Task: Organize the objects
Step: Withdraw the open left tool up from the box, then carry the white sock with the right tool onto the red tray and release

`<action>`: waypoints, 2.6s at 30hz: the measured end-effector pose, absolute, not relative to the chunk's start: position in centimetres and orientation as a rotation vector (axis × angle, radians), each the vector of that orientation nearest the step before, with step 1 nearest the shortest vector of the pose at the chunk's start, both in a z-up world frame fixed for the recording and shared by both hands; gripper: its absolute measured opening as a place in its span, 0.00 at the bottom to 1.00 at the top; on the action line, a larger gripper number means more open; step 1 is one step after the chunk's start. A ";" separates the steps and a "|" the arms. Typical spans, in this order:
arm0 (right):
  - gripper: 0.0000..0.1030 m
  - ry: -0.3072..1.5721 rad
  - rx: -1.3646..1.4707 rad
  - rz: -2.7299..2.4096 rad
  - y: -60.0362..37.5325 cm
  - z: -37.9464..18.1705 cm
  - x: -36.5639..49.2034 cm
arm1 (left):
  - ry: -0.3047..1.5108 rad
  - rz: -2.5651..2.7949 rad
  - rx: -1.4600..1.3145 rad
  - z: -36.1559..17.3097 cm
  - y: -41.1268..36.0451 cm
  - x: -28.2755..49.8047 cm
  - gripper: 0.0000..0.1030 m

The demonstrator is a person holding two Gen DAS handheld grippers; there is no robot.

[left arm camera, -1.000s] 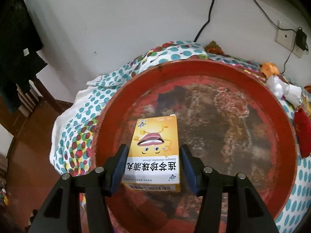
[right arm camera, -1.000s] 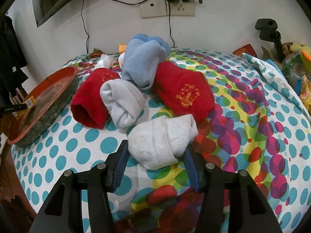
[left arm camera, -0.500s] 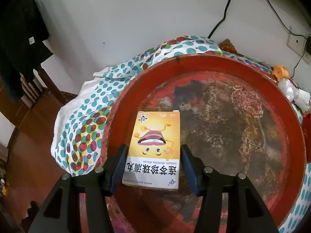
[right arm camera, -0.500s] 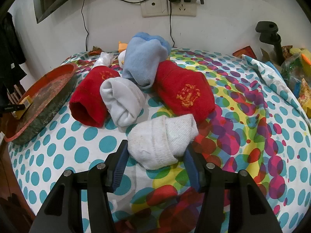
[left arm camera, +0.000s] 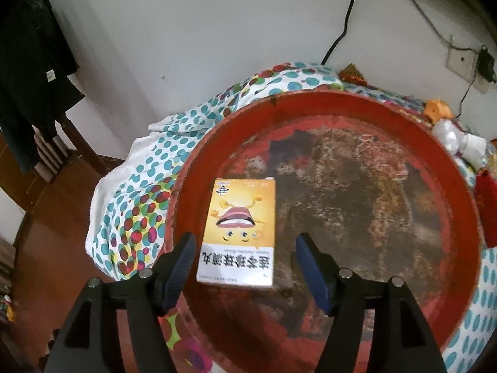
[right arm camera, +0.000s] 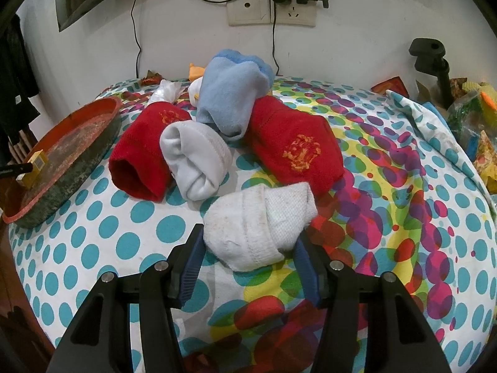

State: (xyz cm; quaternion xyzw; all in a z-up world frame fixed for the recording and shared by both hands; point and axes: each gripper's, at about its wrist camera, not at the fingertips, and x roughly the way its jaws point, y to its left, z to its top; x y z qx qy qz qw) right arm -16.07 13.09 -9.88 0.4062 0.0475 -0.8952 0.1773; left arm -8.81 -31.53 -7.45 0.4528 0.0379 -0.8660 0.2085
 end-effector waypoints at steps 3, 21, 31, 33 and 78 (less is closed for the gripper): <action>0.51 0.135 1.150 -2.533 13.0 -9.9 -16.1 | 0.123 -2.417 1.244 -6.8 -30.8 -7.8 0.67; 0.50 0.175 1.125 -2.544 12.9 -9.7 -16.0 | 0.057 -2.447 1.101 -4.5 -24.8 -0.4 0.67; 0.50 0.235 1.030 -2.507 9.9 -6.5 -12.3 | 0.131 -2.482 1.139 -4.6 -24.7 0.5 0.67; 0.50 0.252 1.000 -2.483 8.4 -5.6 -11.6 | 0.153 -2.483 1.152 -4.7 -24.8 0.5 0.67; 0.52 0.488 1.138 -2.219 -17.1 -7.9 -19.8 | 0.269 -2.429 1.092 -3.9 -29.1 1.8 0.67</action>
